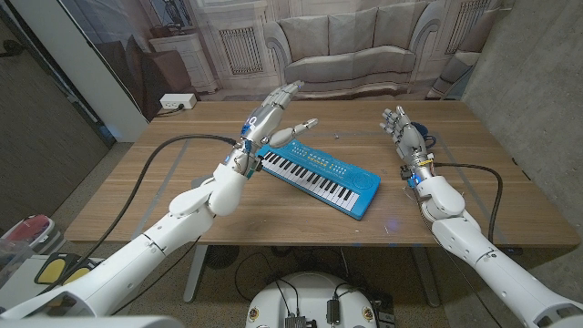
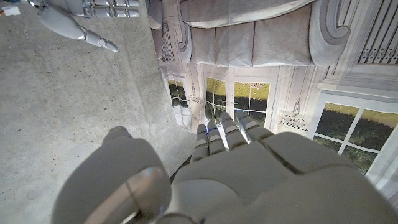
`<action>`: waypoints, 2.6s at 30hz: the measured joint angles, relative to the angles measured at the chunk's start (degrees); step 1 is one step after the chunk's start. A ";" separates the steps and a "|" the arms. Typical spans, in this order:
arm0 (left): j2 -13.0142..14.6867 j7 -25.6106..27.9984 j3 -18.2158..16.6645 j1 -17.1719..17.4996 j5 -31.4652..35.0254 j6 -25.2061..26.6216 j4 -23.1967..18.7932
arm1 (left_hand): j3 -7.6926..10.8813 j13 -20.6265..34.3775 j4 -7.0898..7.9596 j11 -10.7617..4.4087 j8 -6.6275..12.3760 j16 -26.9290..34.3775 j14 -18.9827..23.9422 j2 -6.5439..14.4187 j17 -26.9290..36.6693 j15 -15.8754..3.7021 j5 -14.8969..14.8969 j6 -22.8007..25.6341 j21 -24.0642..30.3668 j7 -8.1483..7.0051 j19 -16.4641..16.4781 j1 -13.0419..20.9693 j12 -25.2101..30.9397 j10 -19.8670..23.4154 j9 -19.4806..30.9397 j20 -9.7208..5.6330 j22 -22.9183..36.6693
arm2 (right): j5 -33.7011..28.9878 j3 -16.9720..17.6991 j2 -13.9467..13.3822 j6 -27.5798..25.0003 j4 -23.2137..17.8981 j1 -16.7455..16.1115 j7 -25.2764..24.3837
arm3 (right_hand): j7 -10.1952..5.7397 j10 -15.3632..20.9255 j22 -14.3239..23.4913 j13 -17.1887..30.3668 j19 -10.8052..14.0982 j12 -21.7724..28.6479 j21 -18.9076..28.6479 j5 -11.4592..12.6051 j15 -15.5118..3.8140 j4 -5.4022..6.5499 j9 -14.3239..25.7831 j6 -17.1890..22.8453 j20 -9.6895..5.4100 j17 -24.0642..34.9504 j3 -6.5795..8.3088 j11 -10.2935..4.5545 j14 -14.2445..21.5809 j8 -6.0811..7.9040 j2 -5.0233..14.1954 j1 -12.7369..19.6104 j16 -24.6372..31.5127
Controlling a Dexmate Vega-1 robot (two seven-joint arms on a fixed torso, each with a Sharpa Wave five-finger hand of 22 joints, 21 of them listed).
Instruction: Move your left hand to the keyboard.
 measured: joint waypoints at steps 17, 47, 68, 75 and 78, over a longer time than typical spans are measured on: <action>1.32 -3.56 2.75 -1.23 1.99 5.01 -1.86 | -0.17 0.30 -0.17 -0.36 2.10 0.46 2.46 0.67 -0.15 0.00 0.00 7.09 0.40 -2.32 0.84 1.42 1.34 4.08 0.29 0.00 0.31 | 0.41 0.23 -0.28 -0.43 -0.51 -0.63 -0.05 | 0.00 0.00 0.00 0.00 0.00 0.00 -0.34 0.00 0.01 -0.16 0.00 0.00 0.00 -0.01 -0.16 0.00 0.01 0.00 0.00 -0.01 0.00; 1.34 -8.75 7.27 -5.42 3.92 8.39 0.00 | -0.39 0.29 -0.87 -0.67 2.09 0.46 3.09 0.57 -0.14 0.01 0.00 7.75 0.42 -2.40 1.45 2.44 1.27 4.39 0.28 0.00 0.30 | 0.74 0.31 -0.18 -0.86 -0.35 -0.52 0.19 | 0.00 0.20 -0.01 0.00 0.31 0.00 -0.96 0.00 0.01 -0.18 0.00 0.00 -0.32 -0.02 -0.18 -0.21 0.00 0.00 0.23 -0.23 0.00; 1.67 -12.93 10.12 -7.65 5.03 10.53 1.28 | -0.87 0.28 -1.34 -1.20 1.52 0.46 3.09 -0.15 -0.13 0.01 0.00 7.43 0.42 -2.09 1.45 3.16 0.94 4.47 0.28 0.00 0.29 | 0.68 0.15 0.11 -1.08 -0.20 -0.23 -0.20 | 0.00 0.20 -0.01 0.00 0.52 0.00 -1.46 0.00 0.01 -0.31 0.00 -0.01 -0.10 -0.16 -0.32 -0.21 0.00 0.00 0.45 0.00 0.00; 2.29 -15.29 10.58 -7.99 5.11 11.25 0.85 | -0.87 0.28 -1.34 -1.19 1.30 0.46 3.09 -0.15 -0.13 0.01 0.00 7.43 0.42 -2.09 1.23 3.15 0.94 4.47 0.27 0.22 0.28 | 0.68 0.04 0.28 -1.08 0.19 0.00 -0.01 | 0.00 0.20 -0.01 0.00 0.52 0.00 -1.46 0.00 0.00 -0.31 0.00 -0.01 -0.10 -0.16 -0.32 -0.21 0.00 0.00 0.45 0.00 -0.23; 2.52 -15.76 10.74 -8.16 5.11 11.42 0.72 | -1.11 0.28 -1.58 -1.19 1.30 0.46 3.09 -0.36 -0.13 0.01 0.00 7.11 0.42 -1.77 1.23 3.36 0.94 4.47 0.27 0.22 0.29 | 0.78 -0.03 0.42 -1.08 0.55 0.13 0.23 | 0.00 0.20 -0.01 0.00 0.52 0.00 -1.46 0.00 0.01 -0.31 0.00 -0.01 -0.10 -0.16 -0.32 -0.20 0.00 0.00 0.45 0.00 -0.23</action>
